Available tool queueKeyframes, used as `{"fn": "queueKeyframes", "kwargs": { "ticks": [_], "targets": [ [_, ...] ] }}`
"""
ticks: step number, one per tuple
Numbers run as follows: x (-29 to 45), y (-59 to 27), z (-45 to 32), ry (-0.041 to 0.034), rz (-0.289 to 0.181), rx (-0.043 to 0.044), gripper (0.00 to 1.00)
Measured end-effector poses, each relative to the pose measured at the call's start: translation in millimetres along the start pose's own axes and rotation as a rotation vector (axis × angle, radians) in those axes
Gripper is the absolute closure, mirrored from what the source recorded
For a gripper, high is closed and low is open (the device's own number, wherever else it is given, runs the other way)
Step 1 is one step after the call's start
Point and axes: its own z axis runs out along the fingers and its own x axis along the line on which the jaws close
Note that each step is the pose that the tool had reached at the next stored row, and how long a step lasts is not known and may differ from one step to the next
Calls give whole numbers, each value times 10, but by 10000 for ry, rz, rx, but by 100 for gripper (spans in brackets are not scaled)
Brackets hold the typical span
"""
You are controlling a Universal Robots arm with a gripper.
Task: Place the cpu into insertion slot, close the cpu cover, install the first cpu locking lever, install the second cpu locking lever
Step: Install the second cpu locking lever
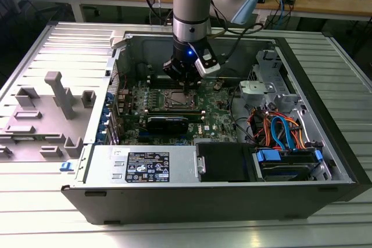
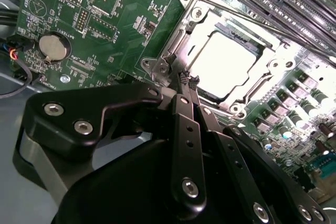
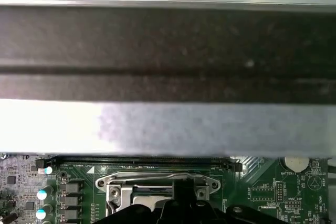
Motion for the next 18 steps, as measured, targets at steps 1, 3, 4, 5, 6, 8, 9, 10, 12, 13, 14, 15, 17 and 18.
{"fn": "queueKeyframes", "kwargs": {
  "ticks": [1, 3, 4, 5, 6, 8, 9, 10, 12, 13, 14, 15, 17, 18],
  "targets": [
    [0, -6, -2, -1, -1, -2, 89],
    [0, -30, -3, 1, -2, 22, 89],
    [1, -47, -4, 1, 0, 26, 89],
    [1, -64, -4, 1, 0, 30, 89],
    [1, -77, -4, 2, 0, 32, 89],
    [2, -103, -5, 1, 0, 32, 89],
    [2, -113, -5, 1, -1, 33, 89],
    [2, -116, -5, 1, 0, 32, 89],
    [2, -116, -5, 1, 1, 32, 89],
    [2, -116, -5, 1, 0, 33, 89],
    [2, -116, -5, 1, -1, 32, 89],
    [2, -117, -5, 1, -1, 33, 89],
    [2, -117, -5, 1, -1, 33, 89],
    [2, -117, -5, 1, -1, 33, 89]
  ]
}}
